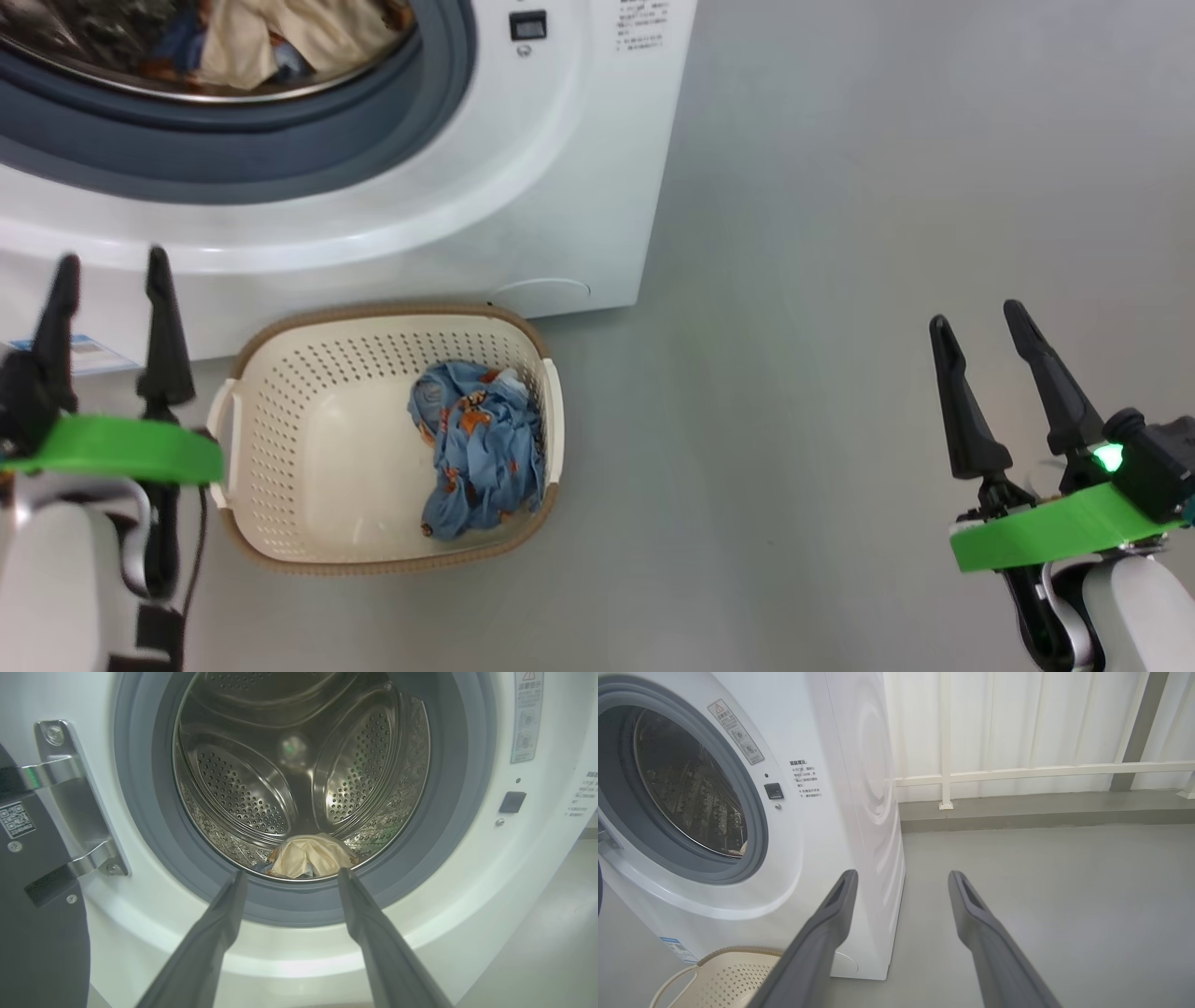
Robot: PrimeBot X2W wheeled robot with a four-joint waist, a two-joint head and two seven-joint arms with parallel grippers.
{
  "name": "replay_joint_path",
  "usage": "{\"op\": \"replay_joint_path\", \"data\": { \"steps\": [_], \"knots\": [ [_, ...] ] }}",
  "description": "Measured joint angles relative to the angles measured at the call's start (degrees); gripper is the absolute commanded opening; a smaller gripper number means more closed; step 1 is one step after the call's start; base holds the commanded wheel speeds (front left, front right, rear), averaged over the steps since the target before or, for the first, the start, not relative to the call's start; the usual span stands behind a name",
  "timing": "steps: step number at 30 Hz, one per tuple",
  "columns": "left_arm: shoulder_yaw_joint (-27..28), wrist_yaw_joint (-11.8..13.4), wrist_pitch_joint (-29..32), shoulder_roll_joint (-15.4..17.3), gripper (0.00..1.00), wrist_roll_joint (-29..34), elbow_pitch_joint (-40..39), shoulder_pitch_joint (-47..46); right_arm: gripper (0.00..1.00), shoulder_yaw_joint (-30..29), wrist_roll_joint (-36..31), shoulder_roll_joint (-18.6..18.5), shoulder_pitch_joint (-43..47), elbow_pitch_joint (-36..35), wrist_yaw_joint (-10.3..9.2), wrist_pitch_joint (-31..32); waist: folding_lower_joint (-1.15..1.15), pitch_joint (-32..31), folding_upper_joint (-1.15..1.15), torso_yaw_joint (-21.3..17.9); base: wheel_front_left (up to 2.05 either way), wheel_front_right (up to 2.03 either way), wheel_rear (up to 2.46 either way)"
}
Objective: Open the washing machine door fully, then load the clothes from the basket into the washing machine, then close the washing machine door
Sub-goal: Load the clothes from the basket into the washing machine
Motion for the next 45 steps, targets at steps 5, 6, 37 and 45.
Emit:
{"op": "replay_joint_path", "data": {
  "steps": [5, 6, 37, 45],
  "knots": [
    [-0.59, 0.00, 0.00, -0.67, 1.00, 0.43, -2.49, 5.69, 1.00, -0.37, 0.01, -0.31, 2.48, 0.08, 0.00, 0.00, 0.00, -2.89, 0.00, 0.88, 0.00, 0.00, 0.00],
    [-0.71, 0.00, 0.00, -0.69, 1.00, 0.42, -3.08, 6.73, 1.00, -0.45, 0.03, -0.41, 2.95, 0.07, 0.00, 0.00, 0.00, -3.43, 0.00, 1.04, 0.00, 0.00, 0.00],
    [1.92, 0.00, 0.01, -2.50, 1.00, -0.68, -14.99, 25.79, 1.00, -4.25, 0.47, -0.67, 10.26, -0.68, 0.00, 0.00, 0.00, -11.29, 0.00, 3.79, 0.00, 0.00, 0.00],
    [2.23, 0.00, 0.02, -2.56, 1.00, -0.68, -15.73, 26.41, 1.00, -4.81, 0.47, -0.56, 11.39, -0.89, 0.00, 0.00, 0.00, -11.64, 0.00, 3.95, 0.00, 0.00, 0.00]
  ]
}}
